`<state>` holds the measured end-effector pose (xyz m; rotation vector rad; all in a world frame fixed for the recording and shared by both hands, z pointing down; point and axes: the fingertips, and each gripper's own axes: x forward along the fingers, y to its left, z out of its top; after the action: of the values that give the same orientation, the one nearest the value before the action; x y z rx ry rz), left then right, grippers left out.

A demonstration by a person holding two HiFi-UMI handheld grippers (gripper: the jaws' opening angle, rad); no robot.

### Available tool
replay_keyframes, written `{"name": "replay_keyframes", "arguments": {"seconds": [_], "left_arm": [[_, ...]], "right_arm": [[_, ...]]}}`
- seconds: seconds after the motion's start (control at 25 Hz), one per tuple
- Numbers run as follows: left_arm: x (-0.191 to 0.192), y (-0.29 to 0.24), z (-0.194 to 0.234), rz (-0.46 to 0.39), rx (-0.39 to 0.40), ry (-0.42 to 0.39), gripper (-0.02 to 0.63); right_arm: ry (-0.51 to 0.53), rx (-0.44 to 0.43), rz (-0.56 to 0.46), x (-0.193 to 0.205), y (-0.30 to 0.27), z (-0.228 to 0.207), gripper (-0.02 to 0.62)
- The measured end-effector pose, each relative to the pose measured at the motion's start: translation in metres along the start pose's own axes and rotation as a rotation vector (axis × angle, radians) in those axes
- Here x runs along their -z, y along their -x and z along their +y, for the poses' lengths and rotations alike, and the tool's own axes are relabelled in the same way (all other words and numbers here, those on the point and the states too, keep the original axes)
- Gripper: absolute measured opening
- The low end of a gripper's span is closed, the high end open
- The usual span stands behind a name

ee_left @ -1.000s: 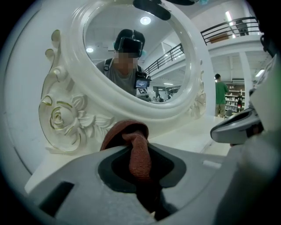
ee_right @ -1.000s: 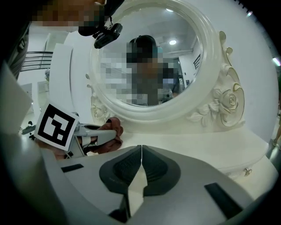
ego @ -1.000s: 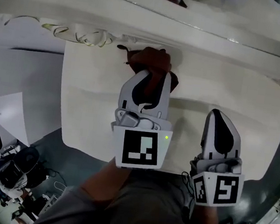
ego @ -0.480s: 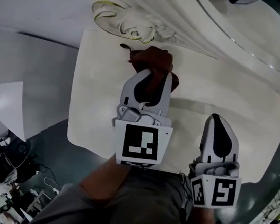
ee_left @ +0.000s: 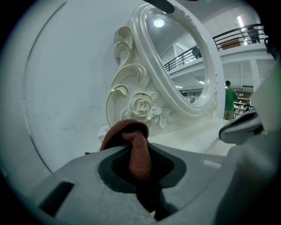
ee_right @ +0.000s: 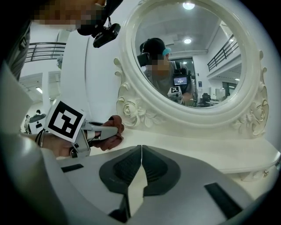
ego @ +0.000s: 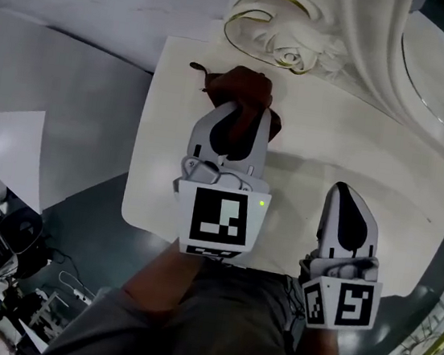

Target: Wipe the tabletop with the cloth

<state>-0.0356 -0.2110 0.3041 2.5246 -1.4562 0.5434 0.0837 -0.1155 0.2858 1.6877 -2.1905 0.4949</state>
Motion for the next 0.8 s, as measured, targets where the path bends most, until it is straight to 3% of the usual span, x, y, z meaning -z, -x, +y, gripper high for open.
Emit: {"name": "replay_keyframes", "arguments": {"seconds": [0.44,0.8], "left_arm": [[0.017,0.035,0.072,0.006,-0.063,0.021,0.072],[0.020,0.104,0.147,0.010,-0.193,0.054,0.075]], "right_arm": [[0.051,-0.051,-0.004,-0.013,-0.021,0.070,0.015],[0.112,-0.121,-0.073,-0.049,-0.018,0.131,0.015]]}}
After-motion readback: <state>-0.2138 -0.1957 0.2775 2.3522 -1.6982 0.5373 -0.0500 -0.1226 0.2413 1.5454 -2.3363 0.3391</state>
